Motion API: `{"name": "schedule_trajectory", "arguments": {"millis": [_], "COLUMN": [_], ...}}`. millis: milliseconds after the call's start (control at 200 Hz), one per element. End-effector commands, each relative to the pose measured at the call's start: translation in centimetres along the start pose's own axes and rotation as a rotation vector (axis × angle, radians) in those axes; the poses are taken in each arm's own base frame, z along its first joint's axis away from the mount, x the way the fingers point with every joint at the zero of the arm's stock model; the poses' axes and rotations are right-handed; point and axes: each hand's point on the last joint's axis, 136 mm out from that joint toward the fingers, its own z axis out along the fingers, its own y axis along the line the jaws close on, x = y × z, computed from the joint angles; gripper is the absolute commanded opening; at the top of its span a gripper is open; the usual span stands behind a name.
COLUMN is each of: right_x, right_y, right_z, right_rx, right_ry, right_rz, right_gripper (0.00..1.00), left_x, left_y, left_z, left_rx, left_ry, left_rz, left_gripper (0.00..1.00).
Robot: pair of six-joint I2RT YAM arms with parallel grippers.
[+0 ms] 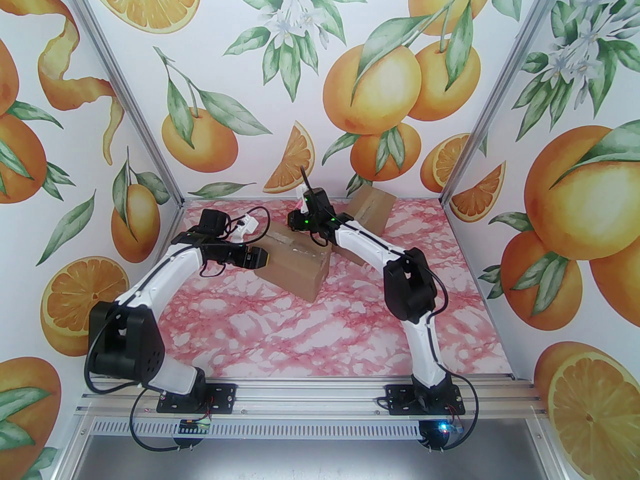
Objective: Unpack the express box
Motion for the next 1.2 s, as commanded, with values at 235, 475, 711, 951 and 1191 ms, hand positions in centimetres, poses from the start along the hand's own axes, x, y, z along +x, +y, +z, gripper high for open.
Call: {"name": "schedule_trajectory", "arguments": {"millis": [235,475,711,951,1191], "right_x": [-7.2,-2.5,2.6,5.2,6.0], "right_y": [-2.2,-7.0,-7.2,-6.6,-6.5], "right_z": [-13.3,-22.1,-24.4,-23.0,-22.0], "right_rx": [0.040,0.052,-0.013,-0.054,-0.074], "right_ry": [-0.296,-0.470,-0.520,-0.499,-0.479], "right_rz": [0.056,0.413,0.623,0.709,0.744], "right_gripper": [0.00,0.00,0.00,0.00,0.00], "left_x": [-5.6,-5.0,-4.4,-3.3,-2.7], "left_y": [-7.6,-13.1,-15.4,-16.0,-16.2], "left_z": [-4.7,0.0,4.5,5.8,5.8], "left_rx": [-0.067,0.077,0.196,0.285,0.318], "left_ry": [-0.222,-0.220,-0.176,-0.142,-0.125], "left_rz": [0.896,1.374,1.545,1.548,1.506], "left_gripper": [0.82,0.90,0.91,0.89,0.89]}}
